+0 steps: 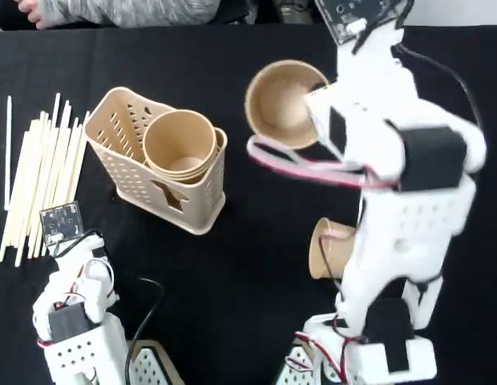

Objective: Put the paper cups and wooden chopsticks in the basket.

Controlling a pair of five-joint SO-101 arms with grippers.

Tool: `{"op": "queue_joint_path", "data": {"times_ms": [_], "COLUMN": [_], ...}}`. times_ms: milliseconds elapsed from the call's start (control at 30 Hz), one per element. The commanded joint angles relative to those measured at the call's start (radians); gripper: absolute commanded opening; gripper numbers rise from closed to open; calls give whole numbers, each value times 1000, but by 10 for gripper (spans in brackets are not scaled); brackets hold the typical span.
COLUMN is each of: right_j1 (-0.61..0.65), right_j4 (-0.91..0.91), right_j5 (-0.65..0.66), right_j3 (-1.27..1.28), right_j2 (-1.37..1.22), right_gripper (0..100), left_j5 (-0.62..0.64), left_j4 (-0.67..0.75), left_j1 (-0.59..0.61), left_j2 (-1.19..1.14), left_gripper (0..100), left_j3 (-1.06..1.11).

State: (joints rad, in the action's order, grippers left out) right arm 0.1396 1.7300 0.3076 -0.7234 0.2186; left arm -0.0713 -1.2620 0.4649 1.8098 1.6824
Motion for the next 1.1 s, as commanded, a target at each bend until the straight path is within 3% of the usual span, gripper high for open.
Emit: {"op": "queue_joint_path", "data": {"times_ms": [0,367,800,1067], "right_j1": [103,288,310,423], "right_j4": [35,35,35,35], "right_j5": [-21,-71,-77,-77], "right_j3": [-62,-59,-59,-59], "right_j2": [68,222,173,174], "right_gripper": [12,12,12,12], "left_j5": [8,8,8,8], "left_j4": [-8,-8,-8,-8], "left_j1": [4,4,4,4], "left_j2": [9,9,9,9], "left_gripper": [30,30,30,30], "left_j3": [16,16,16,16]}}
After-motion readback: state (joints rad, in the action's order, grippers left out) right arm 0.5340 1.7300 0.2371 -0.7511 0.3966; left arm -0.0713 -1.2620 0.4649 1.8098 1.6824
